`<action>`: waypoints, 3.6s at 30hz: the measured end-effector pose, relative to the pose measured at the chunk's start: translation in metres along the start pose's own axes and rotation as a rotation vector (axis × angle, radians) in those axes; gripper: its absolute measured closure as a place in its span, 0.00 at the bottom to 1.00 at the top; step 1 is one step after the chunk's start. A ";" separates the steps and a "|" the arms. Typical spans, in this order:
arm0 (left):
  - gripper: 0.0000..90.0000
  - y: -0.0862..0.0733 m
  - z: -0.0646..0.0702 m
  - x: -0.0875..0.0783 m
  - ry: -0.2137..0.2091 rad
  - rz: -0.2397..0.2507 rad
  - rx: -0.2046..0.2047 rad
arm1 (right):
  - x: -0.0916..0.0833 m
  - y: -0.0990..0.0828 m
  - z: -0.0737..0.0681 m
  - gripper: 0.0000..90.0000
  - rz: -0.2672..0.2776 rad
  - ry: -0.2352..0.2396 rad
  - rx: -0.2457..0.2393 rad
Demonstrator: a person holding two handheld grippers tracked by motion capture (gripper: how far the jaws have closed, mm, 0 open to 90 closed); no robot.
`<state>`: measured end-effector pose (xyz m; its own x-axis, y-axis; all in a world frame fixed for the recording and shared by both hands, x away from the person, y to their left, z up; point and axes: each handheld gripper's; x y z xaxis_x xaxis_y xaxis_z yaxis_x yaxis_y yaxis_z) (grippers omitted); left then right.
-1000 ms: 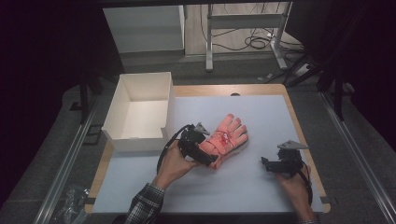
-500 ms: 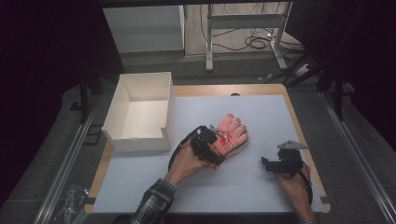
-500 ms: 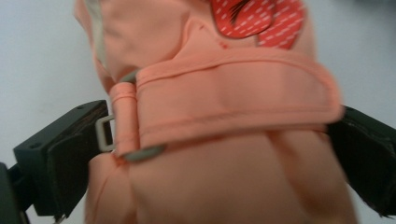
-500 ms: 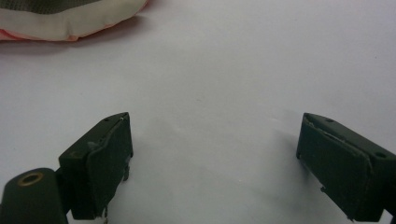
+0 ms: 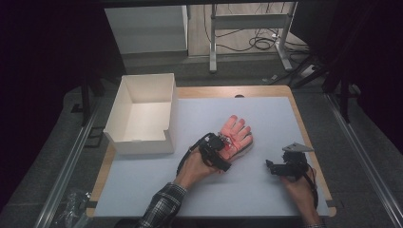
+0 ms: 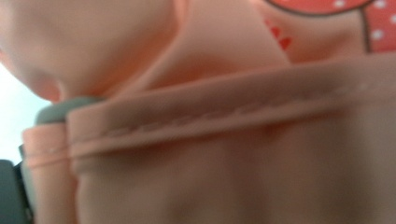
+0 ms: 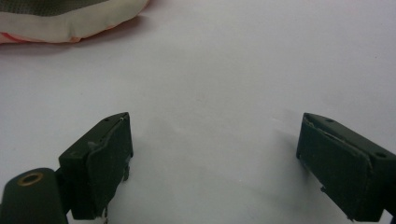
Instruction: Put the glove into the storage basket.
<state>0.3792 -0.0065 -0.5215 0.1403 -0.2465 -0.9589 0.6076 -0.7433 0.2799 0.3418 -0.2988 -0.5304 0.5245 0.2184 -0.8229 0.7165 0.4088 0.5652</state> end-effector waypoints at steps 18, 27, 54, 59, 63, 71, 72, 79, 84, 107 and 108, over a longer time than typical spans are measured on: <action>0.45 0.001 0.001 -0.020 -0.021 -0.007 0.031 | 0.000 0.000 0.000 0.12 0.000 0.000 0.000; 0.46 0.002 -0.005 -0.038 -0.024 0.023 0.004 | 0.000 0.000 0.000 0.12 0.001 0.000 -0.003; 0.45 -0.002 -0.051 -0.130 0.042 0.084 -0.103 | 0.000 0.000 0.000 0.12 0.002 0.000 -0.003; 0.45 -0.006 -0.061 -0.144 0.054 0.095 -0.137 | 0.000 0.000 0.000 0.12 0.001 0.000 -0.002; 0.45 -0.009 -0.070 -0.156 0.066 0.094 -0.166 | 0.000 0.000 0.000 0.12 0.003 -0.001 -0.006; 0.45 -0.016 -0.087 -0.176 0.094 0.098 -0.223 | 0.000 0.000 0.000 0.12 0.003 -0.001 -0.006; 0.45 -0.018 -0.090 -0.179 0.099 0.100 -0.232 | 0.000 0.000 0.000 0.12 0.003 -0.001 -0.006; 0.45 -0.035 -0.113 -0.195 0.133 0.115 -0.322 | 0.000 0.000 0.000 0.12 0.003 0.000 -0.006; 0.44 -0.049 -0.128 -0.201 0.155 0.121 -0.388 | 0.000 0.000 0.000 0.12 0.003 -0.001 -0.005; 0.43 -0.099 -0.184 -0.167 0.206 0.098 -0.620 | 0.000 0.000 0.000 0.12 0.003 -0.001 -0.004; 0.43 -0.099 -0.186 -0.161 0.208 0.092 -0.622 | 0.000 0.000 0.000 0.12 0.004 -0.001 -0.004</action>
<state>0.4417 0.2225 -0.4032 0.3234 -0.1198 -0.9387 0.9154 -0.2116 0.3424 0.3417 -0.2990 -0.5307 0.5281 0.2188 -0.8205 0.7125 0.4115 0.5683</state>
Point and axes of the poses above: each handheld gripper's, and its own axes: x roughly forward along the jaws, y roughly out of its top, z roughly to its right, and after that the axes turned 12 degrees about -z, right-handed
